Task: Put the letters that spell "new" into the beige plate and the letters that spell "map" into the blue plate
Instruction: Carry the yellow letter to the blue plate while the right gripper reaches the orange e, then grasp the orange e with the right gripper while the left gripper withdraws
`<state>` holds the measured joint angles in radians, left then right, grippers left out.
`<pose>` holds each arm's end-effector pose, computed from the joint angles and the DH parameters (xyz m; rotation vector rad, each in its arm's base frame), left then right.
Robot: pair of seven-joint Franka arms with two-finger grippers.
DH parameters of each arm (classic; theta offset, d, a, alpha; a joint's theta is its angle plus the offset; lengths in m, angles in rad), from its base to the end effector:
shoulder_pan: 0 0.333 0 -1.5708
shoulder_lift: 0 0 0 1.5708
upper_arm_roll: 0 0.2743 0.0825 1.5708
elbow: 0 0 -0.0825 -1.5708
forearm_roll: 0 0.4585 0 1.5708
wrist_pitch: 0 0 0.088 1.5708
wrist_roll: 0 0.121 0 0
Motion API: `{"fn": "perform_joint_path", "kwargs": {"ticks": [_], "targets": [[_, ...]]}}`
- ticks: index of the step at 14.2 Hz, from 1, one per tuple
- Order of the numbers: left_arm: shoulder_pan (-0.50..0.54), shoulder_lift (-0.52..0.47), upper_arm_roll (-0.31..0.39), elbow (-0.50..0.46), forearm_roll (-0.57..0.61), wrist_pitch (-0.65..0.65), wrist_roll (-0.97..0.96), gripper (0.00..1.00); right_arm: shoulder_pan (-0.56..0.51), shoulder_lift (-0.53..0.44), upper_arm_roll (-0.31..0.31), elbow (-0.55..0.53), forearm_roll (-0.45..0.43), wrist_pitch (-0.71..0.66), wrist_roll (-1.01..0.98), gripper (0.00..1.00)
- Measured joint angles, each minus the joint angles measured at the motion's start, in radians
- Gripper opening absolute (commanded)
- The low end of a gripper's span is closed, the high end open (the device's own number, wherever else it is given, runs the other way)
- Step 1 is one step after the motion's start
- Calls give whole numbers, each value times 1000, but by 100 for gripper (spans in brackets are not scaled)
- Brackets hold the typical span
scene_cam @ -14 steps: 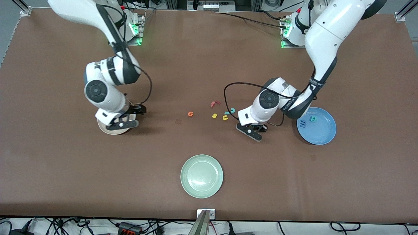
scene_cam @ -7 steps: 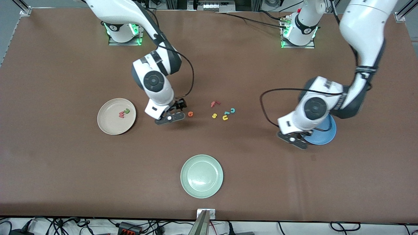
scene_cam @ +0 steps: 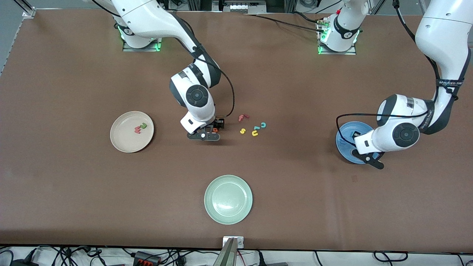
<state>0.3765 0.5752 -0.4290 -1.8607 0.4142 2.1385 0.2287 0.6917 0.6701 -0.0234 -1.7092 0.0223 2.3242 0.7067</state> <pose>0.6411 -0.0223 0.1121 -2.9561 0.7734 0.3488 0.5431 0.4297 0.0966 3.1060 -0.0768 -0.0670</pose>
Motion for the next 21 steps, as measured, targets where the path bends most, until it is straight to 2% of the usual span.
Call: {"fn": "perform_joint_path", "kwargs": {"ticks": [4, 6, 11, 15, 16, 17, 19, 20, 21], "targets": [[5, -9, -21, 20, 0, -19, -1, 100, 19, 28, 0, 2, 56, 50, 35, 68], [8, -26, -60, 69, 0, -96, -6, 100, 19, 35, 0, 3, 58, 58, 34, 65], [8, -91, -156, 271, -24, -392, -40, 100, 19, 39, -1, 9, 58, 58, 18, 50], [9, -122, -196, 455, -68, -601, -200, 100, 19, 47, -1, 10, 58, 59, 18, 48], [8, -131, -209, 489, -69, -654, -233, 100, 19, 47, -1, 10, 58, 59, 18, 40], [5, -140, -218, 521, -71, -705, -258, 100, 19, 47, -1, 10, 58, 58, 17, 24], [-1, -163, -219, 581, -91, -751, -279, 100, 19, 46, -2, 13, 58, 58, 16, 2], [-12, -187, -197, 599, -126, -751, -289, 100, 19, 46, -2, 18, 58, 58, 16, 0], [-48, -219, -130, 604, -178, -747, -297, 100, 19, 46, -2, 24, 58, 58, 16, 0]]}}
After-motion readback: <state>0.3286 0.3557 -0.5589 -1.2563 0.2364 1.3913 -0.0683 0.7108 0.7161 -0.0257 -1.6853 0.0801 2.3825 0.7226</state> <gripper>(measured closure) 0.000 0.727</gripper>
